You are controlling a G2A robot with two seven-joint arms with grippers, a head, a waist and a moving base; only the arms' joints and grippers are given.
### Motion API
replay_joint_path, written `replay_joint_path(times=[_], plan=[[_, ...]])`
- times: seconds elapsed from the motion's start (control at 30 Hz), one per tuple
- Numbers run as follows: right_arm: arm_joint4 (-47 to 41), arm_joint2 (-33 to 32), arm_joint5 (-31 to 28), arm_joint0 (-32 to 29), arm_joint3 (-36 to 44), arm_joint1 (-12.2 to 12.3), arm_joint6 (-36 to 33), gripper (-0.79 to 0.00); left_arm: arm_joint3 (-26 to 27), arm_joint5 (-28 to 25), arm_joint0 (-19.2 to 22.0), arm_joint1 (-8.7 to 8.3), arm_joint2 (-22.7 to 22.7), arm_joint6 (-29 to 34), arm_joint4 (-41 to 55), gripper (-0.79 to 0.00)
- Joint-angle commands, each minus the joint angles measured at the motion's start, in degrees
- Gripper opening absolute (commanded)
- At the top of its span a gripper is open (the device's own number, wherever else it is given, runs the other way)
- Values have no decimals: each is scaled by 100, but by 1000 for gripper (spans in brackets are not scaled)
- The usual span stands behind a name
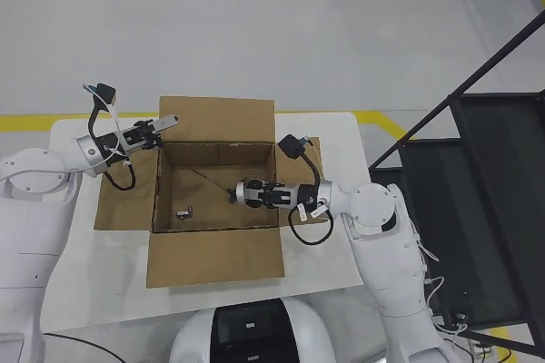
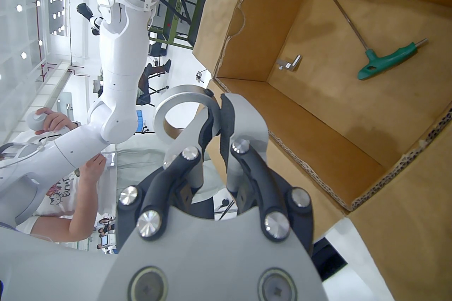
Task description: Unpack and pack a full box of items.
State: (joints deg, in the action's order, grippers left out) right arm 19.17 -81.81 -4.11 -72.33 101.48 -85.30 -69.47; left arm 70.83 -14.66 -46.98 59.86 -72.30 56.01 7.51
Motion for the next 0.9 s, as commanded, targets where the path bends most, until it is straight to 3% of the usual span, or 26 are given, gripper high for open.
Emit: replay_joint_path(times=[0.0, 0.23, 0.47, 0.73, 0.87], plan=[[-57, -138, 0, -88, 58, 47, -67, -785, 0, 0, 0, 0, 0, 0, 0, 0], [-838, -1336, 233, -584, 713, 275, -774, -785, 0, 0, 0, 0, 0, 0, 0, 0], [-1335, -2661, 360, -1139, 572, 459, -545, -785, 0, 0, 0, 0, 0, 0, 0, 0], [-1031, -2932, 118, -1558, -295, 559, 262, -785, 0, 0, 0, 0, 0, 0, 0, 0], [98, -2848, 14, -1710, -779, 628, 898, -785, 0, 0, 0, 0, 0, 0, 0, 0]])
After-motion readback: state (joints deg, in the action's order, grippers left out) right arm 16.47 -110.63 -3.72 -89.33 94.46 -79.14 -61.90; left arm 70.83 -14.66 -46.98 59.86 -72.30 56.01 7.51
